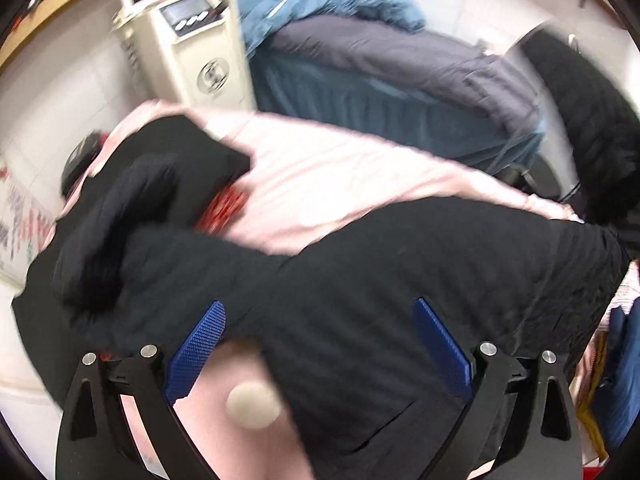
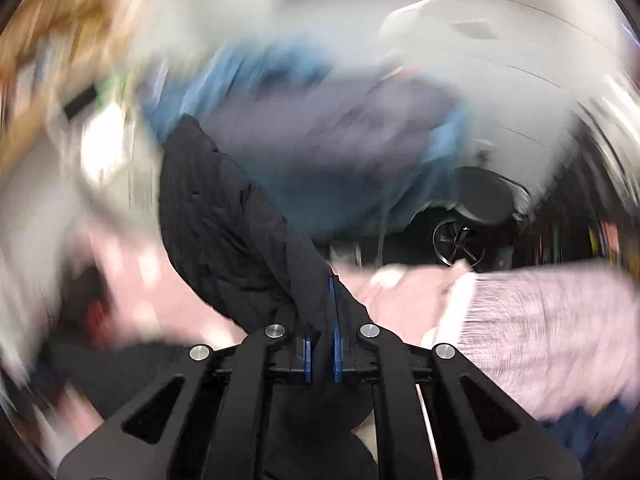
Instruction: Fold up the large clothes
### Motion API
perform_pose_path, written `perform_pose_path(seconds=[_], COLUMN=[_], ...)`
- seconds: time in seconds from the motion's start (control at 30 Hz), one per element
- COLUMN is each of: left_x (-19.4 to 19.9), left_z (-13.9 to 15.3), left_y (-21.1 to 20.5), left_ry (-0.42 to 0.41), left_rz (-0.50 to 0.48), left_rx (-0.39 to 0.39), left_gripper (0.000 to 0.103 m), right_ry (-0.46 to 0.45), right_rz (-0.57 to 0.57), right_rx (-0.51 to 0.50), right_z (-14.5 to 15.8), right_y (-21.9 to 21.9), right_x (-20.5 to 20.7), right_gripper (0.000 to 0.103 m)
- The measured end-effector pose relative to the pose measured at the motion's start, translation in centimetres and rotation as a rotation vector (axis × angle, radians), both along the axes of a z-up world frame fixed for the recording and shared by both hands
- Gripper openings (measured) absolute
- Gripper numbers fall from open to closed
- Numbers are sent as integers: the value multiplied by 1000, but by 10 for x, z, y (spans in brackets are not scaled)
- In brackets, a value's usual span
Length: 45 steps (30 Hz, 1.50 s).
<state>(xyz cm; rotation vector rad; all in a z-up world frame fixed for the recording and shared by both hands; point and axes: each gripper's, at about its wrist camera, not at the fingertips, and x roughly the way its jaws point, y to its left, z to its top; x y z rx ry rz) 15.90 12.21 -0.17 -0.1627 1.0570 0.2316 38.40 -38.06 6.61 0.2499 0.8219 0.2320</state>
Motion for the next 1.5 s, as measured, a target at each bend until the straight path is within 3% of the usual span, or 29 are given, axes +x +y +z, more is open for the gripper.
perform_pose_path(seconds=[0.07, 0.13, 0.2, 0.23, 0.33, 0.37, 0.47, 0.6, 0.7, 0.87, 1.03, 1.13, 1.27, 1.3, 1.37, 1.4, 1.43, 1.47, 1.5], left_x=[11, 20, 26, 27, 23, 19, 3, -26, -50, -85, -104, -109, -108, -105, -100, -98, -96, -96, -96], left_z=[4, 2, -8, -13, -32, -39, -51, -60, -65, -82, -107, -135, -181, -190, -194, -193, -190, -184, -177], left_y=[-11, -23, -36, -41, -49, -48, -33, 2, 29, 48, 30, 10, -30, -42, -56, -60, -62, -63, -61], left_ry=[-19, -19, 3, 18, 70, 88, 124, 135, 121, 123, 147, 199, 335, 363, 381, 382, 378, 374, 367], left_rz=[-26, -57, -89, -98, -109, -99, -56, 37, 93, 105, 15, -44, -143, -176, -221, -239, -251, -258, -267], left_rx=[-16, -54, -97, -109, -152, -165, -191, -206, -214, -209, -233, -283, -337, -304, -241, -233, -228, -219, -216], left_gripper=[93, 93, 93, 93, 93, 93, 93, 93, 93, 93, 93, 95, 95, 95, 93, 83, 66, 57, 40], right_ry=[12, 87, 217, 315, 433, 470, 503, 438, 398, 470, 556, 567, 609, 609, 611, 601, 590, 579, 568], right_rz=[-189, -310, -393, -413, -481, -497, -467, -357, -241, -29, 54, 142, 220, 217, 214, 200, 197, 198, 194], right_rx=[163, 201, 185, 180, 161, 149, 124, 97, 69, -76, -164, -269, -433, -439, -435, -453, -447, -414, -397], right_z=[-8, -39, -83, -112, -165, -181, -195, -178, -164, -193, -232, -250, -281, -283, -281, -275, -268, -259, -251], right_y=[-71, -113, -136, -145, -157, -156, -142, -110, -81, -32, -9, 14, 40, 41, 44, 45, 43, 41, 39], right_x=[-16, -26, -28, -27, -35, -39, -43, -52, -71, -109, -155, -173, -188, -189, -188, -188, -189, -190, -191], right_gripper=[7, 8, 17, 24, 75, 75, 75, 77, 87, 87, 87, 87, 85, 81, 41, 28, 18, 15, 13])
